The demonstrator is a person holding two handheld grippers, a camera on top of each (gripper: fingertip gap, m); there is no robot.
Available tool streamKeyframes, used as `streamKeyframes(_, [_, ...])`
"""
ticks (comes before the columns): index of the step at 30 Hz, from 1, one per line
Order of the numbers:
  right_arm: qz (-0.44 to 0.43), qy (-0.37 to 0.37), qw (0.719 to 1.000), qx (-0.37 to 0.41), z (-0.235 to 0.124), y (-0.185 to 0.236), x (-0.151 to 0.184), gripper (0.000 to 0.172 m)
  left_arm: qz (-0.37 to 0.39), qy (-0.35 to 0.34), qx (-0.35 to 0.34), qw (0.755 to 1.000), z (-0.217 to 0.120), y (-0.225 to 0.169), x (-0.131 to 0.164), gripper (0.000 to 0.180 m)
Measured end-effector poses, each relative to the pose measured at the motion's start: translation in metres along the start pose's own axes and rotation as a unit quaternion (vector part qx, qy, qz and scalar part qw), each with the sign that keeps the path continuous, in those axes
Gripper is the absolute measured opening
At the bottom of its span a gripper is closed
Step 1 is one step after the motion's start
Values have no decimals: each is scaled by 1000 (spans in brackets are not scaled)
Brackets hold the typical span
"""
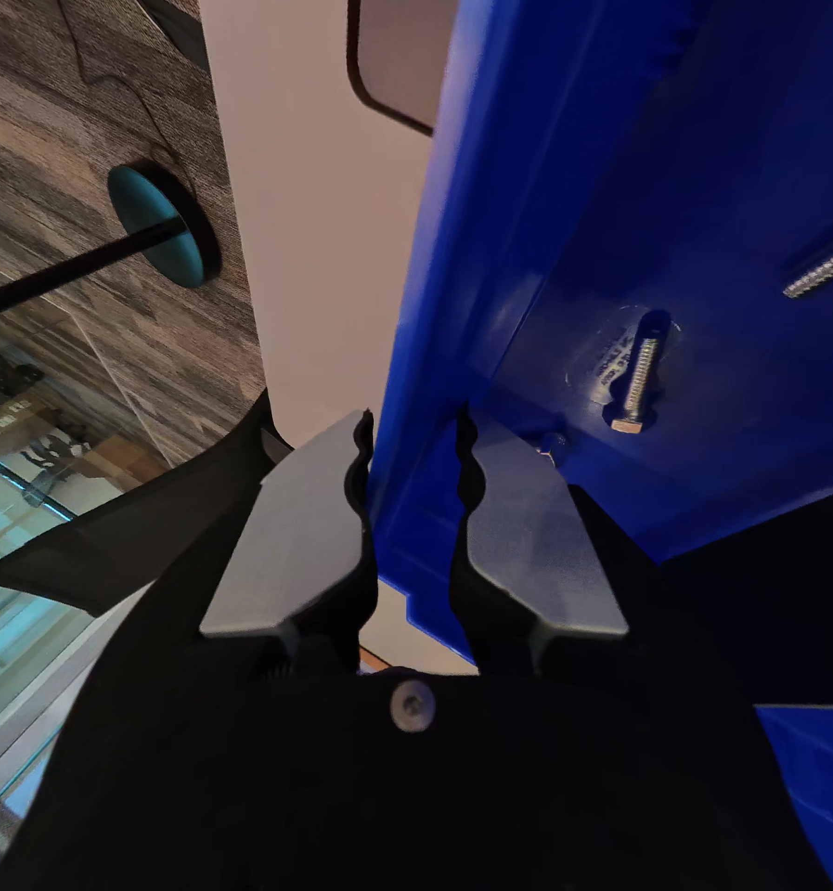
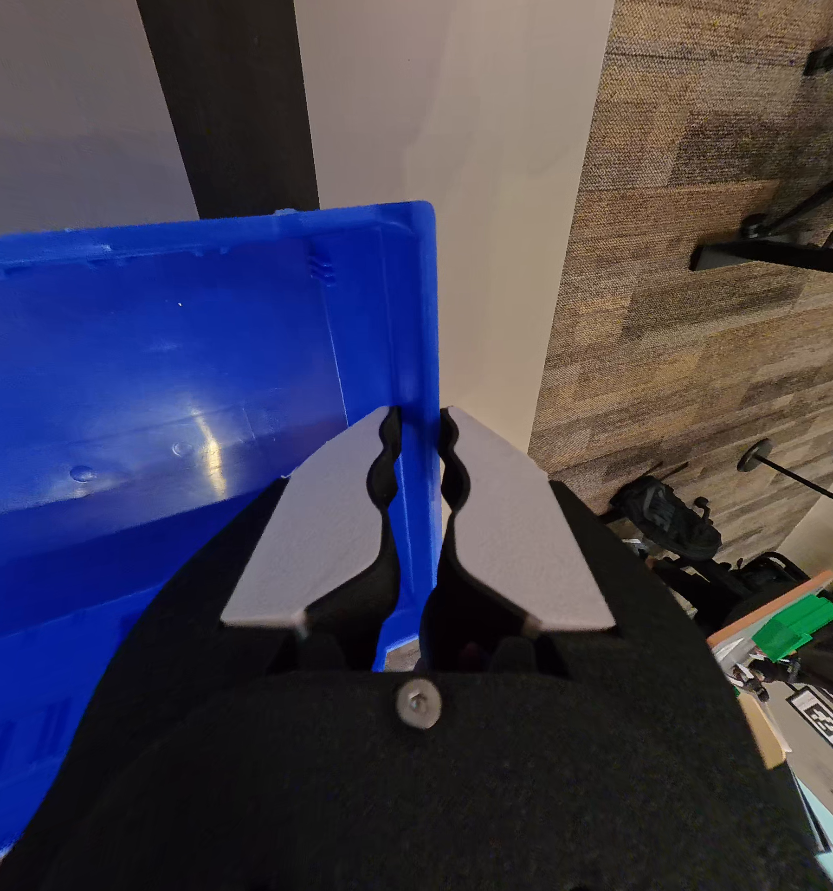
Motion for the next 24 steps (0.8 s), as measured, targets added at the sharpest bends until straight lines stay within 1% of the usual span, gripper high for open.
streamKeyframes(2, [3, -2, 1000, -1, 0, 0, 0, 14, 5, 3, 0, 1000, 1, 1, -2, 33])
streamKeyframes(8, [14, -3, 1000, 1, 0, -1, 0, 15, -14, -2, 4, 1000, 1, 3, -3, 35])
streamKeyframes(10, [39, 0, 999, 12, 0, -3, 1, 21, -16, -11, -14, 1000, -1, 5, -2, 40])
streamKeyframes(11, [50, 1, 998, 22, -1, -4, 2, 27, -24, -20, -16, 999, -5, 7, -1, 42])
streamKeyframes(13, [66, -10, 997, 35, -3, -3, 3, 34, -55, -45, -20, 997, -19, 13, 2, 56])
streamKeyframes(15, [89, -22, 995, 49, -8, -1, 6, 43, -96, -73, -32, 992, -37, 23, 11, 70])
streamKeyframes(16, [99, -27, 993, 55, -12, 1, 6, 44, -118, -85, -32, 989, -46, 25, 17, 75])
streamKeyframes(18, [112, -35, 990, 76, -22, 7, 6, 43, -132, -114, -41, 984, -64, 23, 31, 76])
streamKeyframes(20, [121, -45, 987, 94, -34, 15, 4, 42, -156, -118, -46, 980, -80, 19, 49, 75])
streamKeyframes(22, [132, -47, 984, 111, -49, 26, 2, 40, -176, -138, -47, 974, -96, 8, 65, 74])
streamKeyframes(24, [150, -42, 979, 129, -66, 39, 0, 39, -204, -141, -52, 967, -112, -6, 84, 75])
Point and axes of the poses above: each gripper's, where its closed fingertips meet, z out along the fingers, x out of its underside, y = z × x across the jaws, the point moved 6 cm from there along -z, back along the fingers, and after that the axes turned 14 degrees about -z, right-handed, at the moved point
